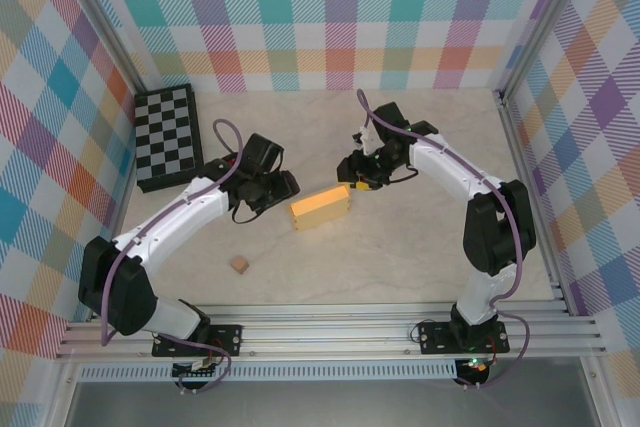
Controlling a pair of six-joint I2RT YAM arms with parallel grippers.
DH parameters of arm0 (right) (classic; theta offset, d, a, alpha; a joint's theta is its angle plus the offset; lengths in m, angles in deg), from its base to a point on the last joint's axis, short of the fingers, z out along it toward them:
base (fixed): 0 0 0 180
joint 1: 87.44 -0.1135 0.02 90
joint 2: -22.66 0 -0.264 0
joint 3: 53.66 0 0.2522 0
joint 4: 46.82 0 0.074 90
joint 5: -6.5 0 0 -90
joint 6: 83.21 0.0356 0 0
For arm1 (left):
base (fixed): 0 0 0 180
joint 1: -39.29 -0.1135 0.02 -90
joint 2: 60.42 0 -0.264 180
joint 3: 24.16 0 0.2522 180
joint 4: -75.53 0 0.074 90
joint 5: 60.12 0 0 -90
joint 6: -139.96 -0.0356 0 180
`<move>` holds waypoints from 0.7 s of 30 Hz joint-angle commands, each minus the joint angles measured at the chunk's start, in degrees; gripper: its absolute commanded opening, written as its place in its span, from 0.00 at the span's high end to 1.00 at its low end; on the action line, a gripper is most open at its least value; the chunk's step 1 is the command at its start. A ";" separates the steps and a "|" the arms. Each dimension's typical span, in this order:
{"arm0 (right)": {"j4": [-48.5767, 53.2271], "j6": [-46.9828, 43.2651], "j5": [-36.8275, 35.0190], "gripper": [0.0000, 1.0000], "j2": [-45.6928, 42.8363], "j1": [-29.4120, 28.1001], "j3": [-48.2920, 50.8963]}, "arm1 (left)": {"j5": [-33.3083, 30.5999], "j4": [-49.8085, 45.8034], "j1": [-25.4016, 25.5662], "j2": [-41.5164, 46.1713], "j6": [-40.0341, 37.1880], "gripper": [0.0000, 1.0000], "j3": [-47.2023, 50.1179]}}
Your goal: Fold the paper box
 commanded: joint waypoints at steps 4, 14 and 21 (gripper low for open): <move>0.94 -1.86 -0.88 0.51 1.61 -0.37 -0.07 | 4.88 5.52 -0.17 1.78 -0.02 0.35 5.78; 0.69 -1.26 2.35 0.54 3.59 -1.95 -2.20 | 5.06 6.29 0.13 -3.43 0.09 0.38 0.27; -0.20 -0.18 5.96 0.54 3.82 -2.13 -2.59 | 7.50 8.42 0.71 -4.07 2.71 0.40 -0.83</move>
